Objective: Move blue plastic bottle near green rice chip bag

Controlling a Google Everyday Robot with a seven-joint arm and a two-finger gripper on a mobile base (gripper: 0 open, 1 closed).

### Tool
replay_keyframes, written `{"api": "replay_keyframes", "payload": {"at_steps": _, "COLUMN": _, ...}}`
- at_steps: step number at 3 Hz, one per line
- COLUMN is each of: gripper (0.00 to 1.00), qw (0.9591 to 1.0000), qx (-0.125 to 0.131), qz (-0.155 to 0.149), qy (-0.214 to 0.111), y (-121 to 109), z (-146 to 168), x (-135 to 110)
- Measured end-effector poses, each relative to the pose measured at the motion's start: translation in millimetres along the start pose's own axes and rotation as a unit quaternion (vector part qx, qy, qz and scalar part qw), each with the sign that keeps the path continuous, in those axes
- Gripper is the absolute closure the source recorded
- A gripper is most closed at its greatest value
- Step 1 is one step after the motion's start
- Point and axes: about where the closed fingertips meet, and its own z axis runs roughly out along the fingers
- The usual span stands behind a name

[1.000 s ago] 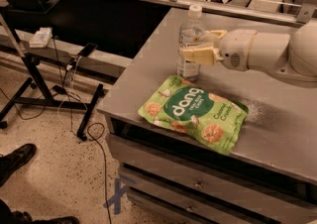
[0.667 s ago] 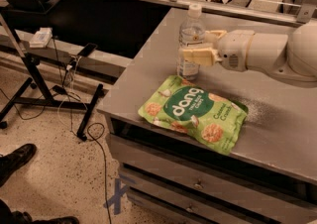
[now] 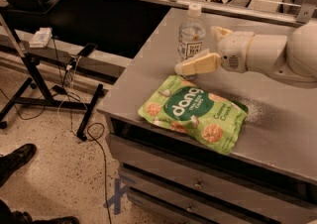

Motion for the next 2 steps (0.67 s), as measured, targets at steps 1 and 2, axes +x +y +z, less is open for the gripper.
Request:
{"api": "replay_keyframes", "payload": {"at_steps": 1, "gripper": 0.0, "qw": 0.9992, "qx": 0.034, "qz": 0.019, "qy": -0.002, "y": -22.3, "z": -27.8, "x": 9.2}}
{"api": "replay_keyframes", "payload": {"at_steps": 2, "gripper": 0.0, "qw": 0.9941, "qx": 0.099, "qz": 0.04, "qy": -0.014, "y": -70.5, "z": -80.6, "x": 18.9}}
